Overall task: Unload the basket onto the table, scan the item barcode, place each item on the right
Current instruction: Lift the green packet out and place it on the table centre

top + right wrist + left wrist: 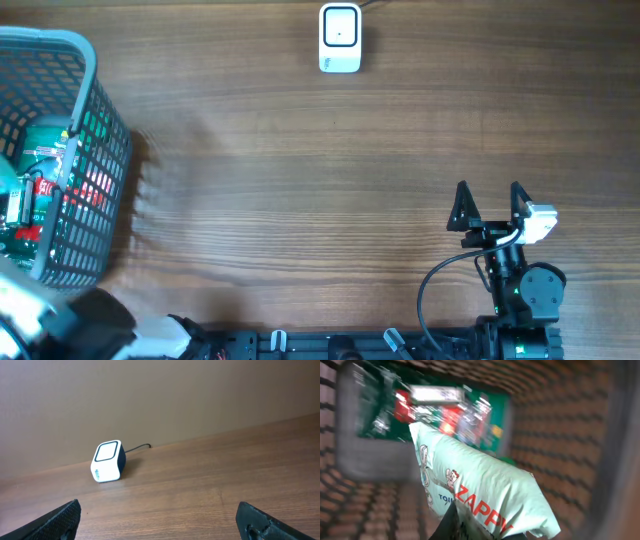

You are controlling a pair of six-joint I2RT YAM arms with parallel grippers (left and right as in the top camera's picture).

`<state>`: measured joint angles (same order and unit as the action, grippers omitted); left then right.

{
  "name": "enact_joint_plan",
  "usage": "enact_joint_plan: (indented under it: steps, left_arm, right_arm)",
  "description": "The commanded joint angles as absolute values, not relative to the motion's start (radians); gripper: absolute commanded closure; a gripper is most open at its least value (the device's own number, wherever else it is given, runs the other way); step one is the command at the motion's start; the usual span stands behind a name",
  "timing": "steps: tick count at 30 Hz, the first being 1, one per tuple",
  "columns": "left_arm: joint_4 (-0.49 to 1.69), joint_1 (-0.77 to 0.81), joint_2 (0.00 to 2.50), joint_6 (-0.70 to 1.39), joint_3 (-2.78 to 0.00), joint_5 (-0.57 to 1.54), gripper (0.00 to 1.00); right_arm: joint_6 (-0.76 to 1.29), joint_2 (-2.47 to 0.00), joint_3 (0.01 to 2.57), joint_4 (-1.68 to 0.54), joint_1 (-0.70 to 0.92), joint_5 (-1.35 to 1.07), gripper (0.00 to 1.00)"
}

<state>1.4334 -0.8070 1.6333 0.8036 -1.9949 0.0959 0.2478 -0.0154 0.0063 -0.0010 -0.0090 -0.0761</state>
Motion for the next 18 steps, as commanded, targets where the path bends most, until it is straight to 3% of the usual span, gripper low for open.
enact_joint_plan:
  steps: [1, 5, 10, 15, 18]
  left_arm:
    - [1.433, -0.809, 1.496, 0.759, -2.016, 0.348, 0.96]
    - [1.374, -0.809, 1.352, 0.561, -2.016, 0.622, 0.96]
    - [1.436, -0.767, 1.243, 0.150, -2.015, 0.913, 0.96]
    - [1.472, -0.467, 1.236, 0.112, -1.997, 0.899, 0.96]
    - [1.448, -0.254, 1.270, 0.113, -1.964, 0.756, 0.96]
  right_arm:
    - [0.239, -0.007, 0.005, 0.001, -0.003, -0.060, 0.00]
    - [0.238, -0.007, 0.005, 0.001, -0.003, -0.060, 0.00]
    - [0.239, -0.007, 0.005, 0.001, -0.003, -0.060, 0.00]
    - [0.239, -0.007, 0.005, 0.001, -0.003, -0.060, 0.00]
    - [0.239, -0.007, 0.005, 0.001, -0.003, -0.060, 0.00]
